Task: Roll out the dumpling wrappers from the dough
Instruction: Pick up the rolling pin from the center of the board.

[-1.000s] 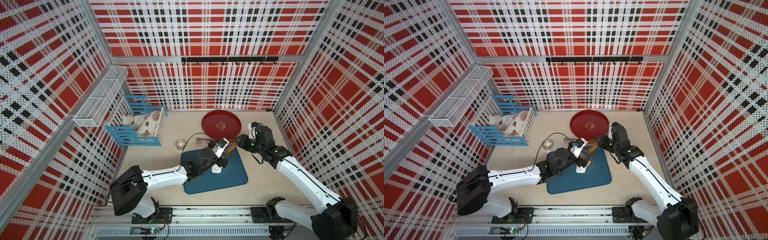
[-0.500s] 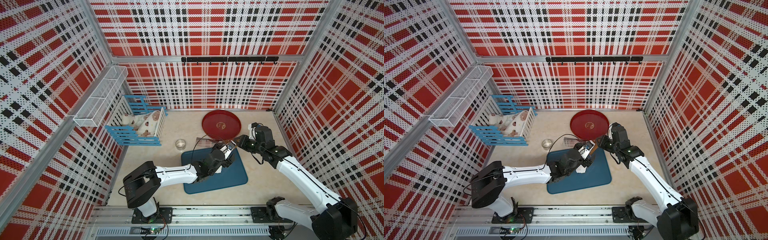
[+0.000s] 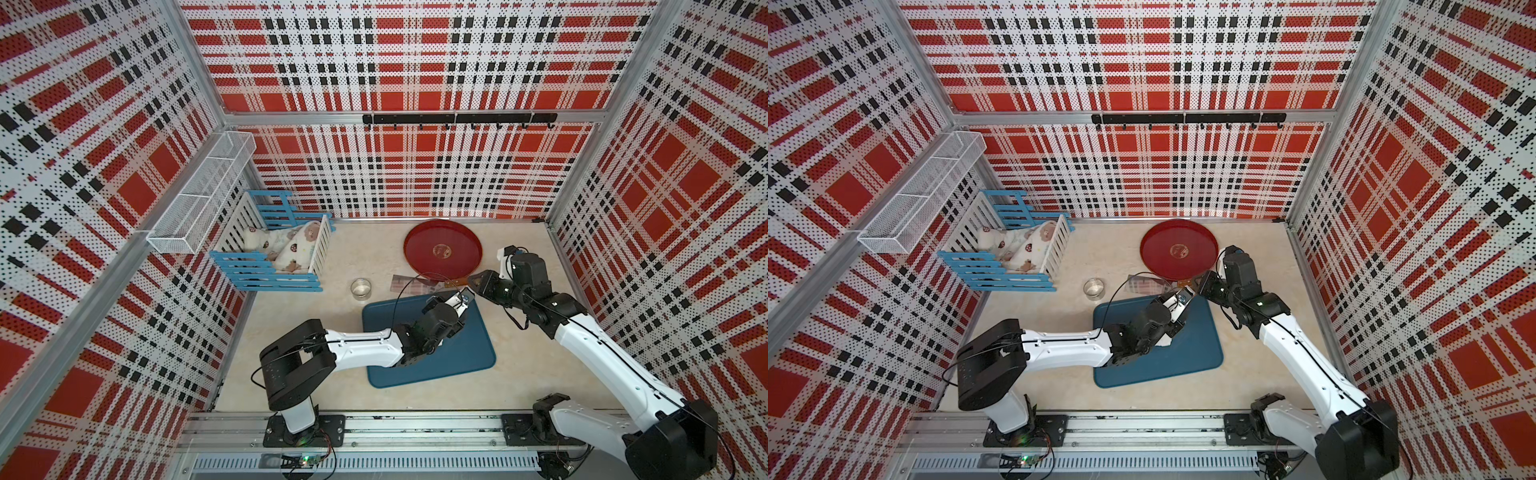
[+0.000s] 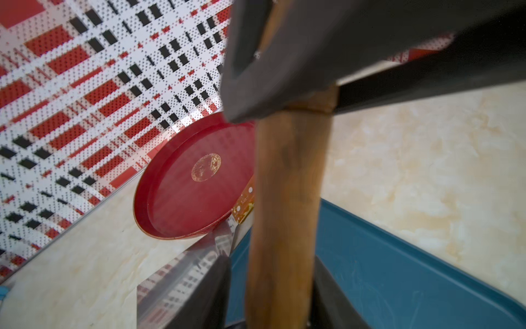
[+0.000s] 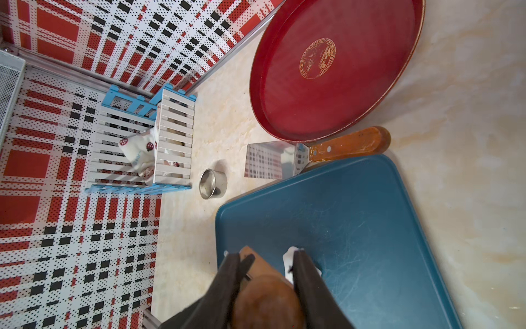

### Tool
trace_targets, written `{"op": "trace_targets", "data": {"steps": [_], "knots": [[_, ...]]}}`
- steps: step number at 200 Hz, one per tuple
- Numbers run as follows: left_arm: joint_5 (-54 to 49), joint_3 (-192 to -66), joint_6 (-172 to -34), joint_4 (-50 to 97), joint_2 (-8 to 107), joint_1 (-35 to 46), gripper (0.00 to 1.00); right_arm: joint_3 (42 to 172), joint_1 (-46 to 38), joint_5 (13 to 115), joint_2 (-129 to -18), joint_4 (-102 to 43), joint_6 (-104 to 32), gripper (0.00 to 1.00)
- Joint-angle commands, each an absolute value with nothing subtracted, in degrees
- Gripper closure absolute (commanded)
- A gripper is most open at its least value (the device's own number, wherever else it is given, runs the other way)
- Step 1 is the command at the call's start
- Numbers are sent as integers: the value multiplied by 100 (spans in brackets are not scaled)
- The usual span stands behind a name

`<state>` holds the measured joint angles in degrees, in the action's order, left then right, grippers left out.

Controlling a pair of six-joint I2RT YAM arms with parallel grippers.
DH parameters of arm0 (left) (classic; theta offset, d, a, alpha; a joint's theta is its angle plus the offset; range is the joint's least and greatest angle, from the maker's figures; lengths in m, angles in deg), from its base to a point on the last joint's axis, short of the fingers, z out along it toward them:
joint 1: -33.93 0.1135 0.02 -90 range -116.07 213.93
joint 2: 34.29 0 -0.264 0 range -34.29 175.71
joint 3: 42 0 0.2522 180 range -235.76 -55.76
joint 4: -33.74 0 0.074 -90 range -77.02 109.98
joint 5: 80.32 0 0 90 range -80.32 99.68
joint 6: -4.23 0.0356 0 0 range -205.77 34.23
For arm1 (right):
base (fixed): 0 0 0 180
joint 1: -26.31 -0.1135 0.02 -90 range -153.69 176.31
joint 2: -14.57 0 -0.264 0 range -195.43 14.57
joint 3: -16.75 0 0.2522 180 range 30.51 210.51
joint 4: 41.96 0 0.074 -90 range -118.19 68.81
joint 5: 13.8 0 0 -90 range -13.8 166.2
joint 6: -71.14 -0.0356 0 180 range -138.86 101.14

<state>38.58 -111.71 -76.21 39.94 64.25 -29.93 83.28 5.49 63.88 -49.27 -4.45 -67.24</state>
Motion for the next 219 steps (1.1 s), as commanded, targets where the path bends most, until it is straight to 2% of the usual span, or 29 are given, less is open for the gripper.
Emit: {"op": "trace_targets", "data": {"steps": [1,11,15,21,35,44,57,81,115,139,168,219], "knots": [[3854,-11338,-7623,3932,6510,-3020,71,8525,587,6346,-4739,-624,-6766,100],[3801,-11334,-7635,3922,6491,-3013,78,8527,588,6354,-4717,-623,-6757,100],[3784,-11321,-7637,3925,6479,-3009,81,8523,590,6354,-4721,-623,-6742,97],[3744,-11316,-7645,3922,6474,-3005,85,8526,589,6353,-4715,-629,-6729,89],[3556,-11280,-7699,3922,6403,-2958,93,8519,588,6329,-4708,-653,-6679,63],[3371,-11242,-7763,3936,6334,-2894,98,8517,591,6335,-4704,-644,-6646,54],[3014,-11150,-7878,3981,6182,-2758,100,8507,598,6358,-4671,-653,-6537,45],[2305,-10929,-8050,4067,5853,-2476,100,8409,632,6429,-4510,-745,-6167,37],[1155,-10503,-7982,4150,5290,-2021,100,8170,671,6480,-3968,-1025,-5156,33],[417,-10170,-7739,4177,4851,-1746,100,7922,674,5872,-3462,-1340,-4407,33],[114,-9864,-7263,4195,4429,-1661,100,7912,679,5047,-3270,-1318,-4099,35],[-121,-9648,-6756,4151,4099,-1635,100,8379,618,4175,-3818,-797,-4235,34]]}}
